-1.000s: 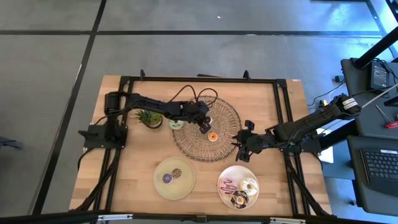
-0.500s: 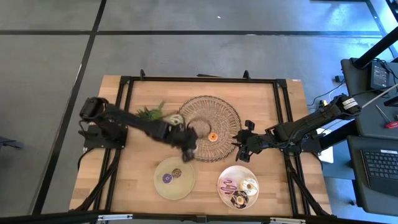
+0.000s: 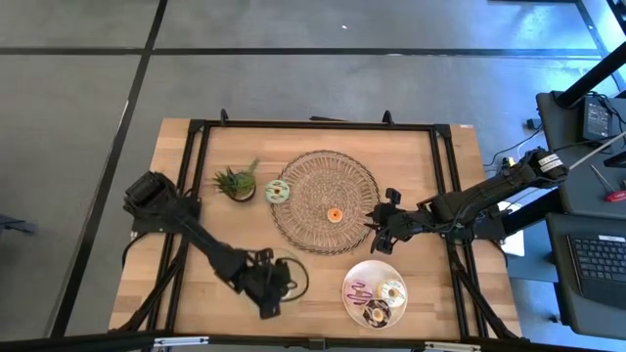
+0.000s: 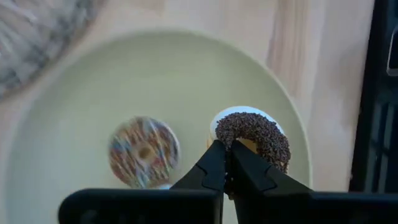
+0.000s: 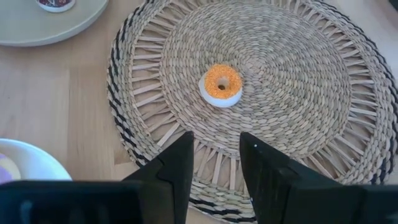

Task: Pick & Place donuts
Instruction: Put the small black donut on the light gray plate

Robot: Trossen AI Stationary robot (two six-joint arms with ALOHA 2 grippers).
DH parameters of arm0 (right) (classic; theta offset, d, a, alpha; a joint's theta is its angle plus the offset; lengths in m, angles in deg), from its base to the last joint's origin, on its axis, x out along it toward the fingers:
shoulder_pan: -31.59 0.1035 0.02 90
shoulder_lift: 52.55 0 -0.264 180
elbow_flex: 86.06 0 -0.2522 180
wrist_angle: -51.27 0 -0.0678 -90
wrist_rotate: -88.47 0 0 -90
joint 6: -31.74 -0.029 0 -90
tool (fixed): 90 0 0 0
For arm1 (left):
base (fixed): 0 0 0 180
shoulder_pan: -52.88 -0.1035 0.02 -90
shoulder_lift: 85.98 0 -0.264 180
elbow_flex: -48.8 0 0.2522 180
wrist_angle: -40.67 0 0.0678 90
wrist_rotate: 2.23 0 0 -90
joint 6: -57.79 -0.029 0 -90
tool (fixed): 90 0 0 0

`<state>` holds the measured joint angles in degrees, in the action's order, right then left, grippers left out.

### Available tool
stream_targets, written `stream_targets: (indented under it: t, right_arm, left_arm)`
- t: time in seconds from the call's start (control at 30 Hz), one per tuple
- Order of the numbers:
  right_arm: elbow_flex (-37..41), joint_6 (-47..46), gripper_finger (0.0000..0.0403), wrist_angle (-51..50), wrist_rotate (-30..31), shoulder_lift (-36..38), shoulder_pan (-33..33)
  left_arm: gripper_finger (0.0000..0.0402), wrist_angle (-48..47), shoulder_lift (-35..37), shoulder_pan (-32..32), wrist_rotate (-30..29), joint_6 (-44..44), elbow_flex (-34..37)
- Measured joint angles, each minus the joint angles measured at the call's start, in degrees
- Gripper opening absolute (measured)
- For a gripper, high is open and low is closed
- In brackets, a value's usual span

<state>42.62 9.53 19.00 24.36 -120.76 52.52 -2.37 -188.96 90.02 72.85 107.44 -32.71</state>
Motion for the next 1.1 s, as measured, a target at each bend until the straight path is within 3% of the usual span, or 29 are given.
stream_targets:
  t: [0.2, 0.43, 1.1]
  right_arm:
    - [0.00, -1.56, 0.0132, 0.15, 0.08, 0.00, -0.02]
    - [0.00, -1.01, 0.0132, 1.19, 0.15, 0.00, -0.13]
    - [0.00, 1.69, 0.0132, 1.11, 0.11, 0.00, -0.13]
  left_arm:
    - [0.0008, -0.85, -2.54, 1.82, 1.46, 4.13, 0.00]
    - [0.0015, -1.23, -3.74, 1.60, -0.85, 3.17, -0.02]
    - [0.0039, -1.38, -3.76, 1.18, -0.40, 2.00, -0.02]
